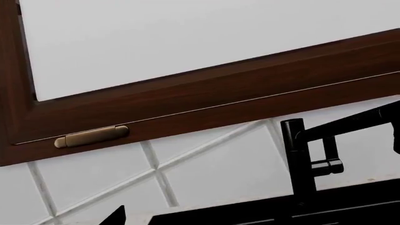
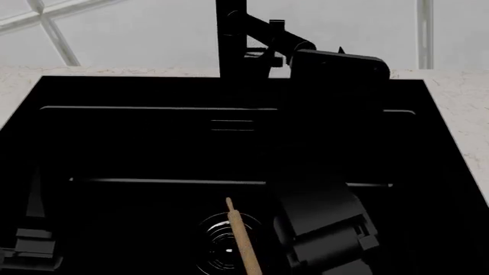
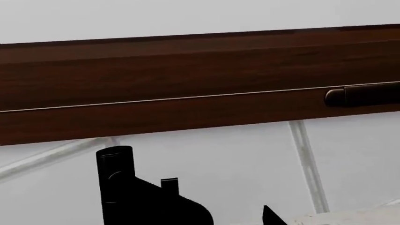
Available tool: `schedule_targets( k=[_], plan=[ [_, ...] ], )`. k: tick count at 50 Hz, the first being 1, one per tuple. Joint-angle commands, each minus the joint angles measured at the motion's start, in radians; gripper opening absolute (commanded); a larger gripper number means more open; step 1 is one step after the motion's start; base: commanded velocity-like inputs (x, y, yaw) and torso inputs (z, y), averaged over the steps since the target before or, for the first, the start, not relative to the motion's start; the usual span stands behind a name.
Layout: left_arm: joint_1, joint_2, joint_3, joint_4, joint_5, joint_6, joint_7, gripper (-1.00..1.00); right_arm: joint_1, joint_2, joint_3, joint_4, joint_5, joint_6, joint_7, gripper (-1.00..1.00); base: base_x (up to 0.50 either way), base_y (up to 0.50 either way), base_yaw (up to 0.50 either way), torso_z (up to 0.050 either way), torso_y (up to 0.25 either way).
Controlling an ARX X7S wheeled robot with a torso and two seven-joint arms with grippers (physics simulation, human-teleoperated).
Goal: Turn the sink spout to the right.
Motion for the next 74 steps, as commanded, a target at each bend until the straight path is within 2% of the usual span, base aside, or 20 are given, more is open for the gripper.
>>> schedule_targets(
  k=[1,32,56,74],
  plan=[
    [0.000,-0.002,0.004,-0.003,0.001,0.003,-0.002,1.00,0.016,0.007,0.008,0.027,-0.002,-0.015,0.008,1.00,0.00,0.00,0.00,0.000,0.000],
    [-0.004,-0.009,0.011,-0.002,-0.001,-0.001,-0.009,1.00,0.089,0.017,0.014,0.104,-0.009,-0.033,0.005,1.00,0.00,0.00,0.00,0.000,0.000],
    [-0.005,-0.012,0.015,-0.005,-0.002,0.002,-0.014,1.00,0.122,-0.036,0.025,0.342,-0.003,-0.144,-0.064,1.00,0.00,0.00,0.00,0.000,0.000],
    [-0.006,-0.016,0.021,-0.008,-0.001,0.004,-0.017,1.00,0.144,-0.041,0.023,0.366,-0.002,-0.166,-0.062,1.00,0.00,0.00,0.00,0.000,0.000]
  ],
)
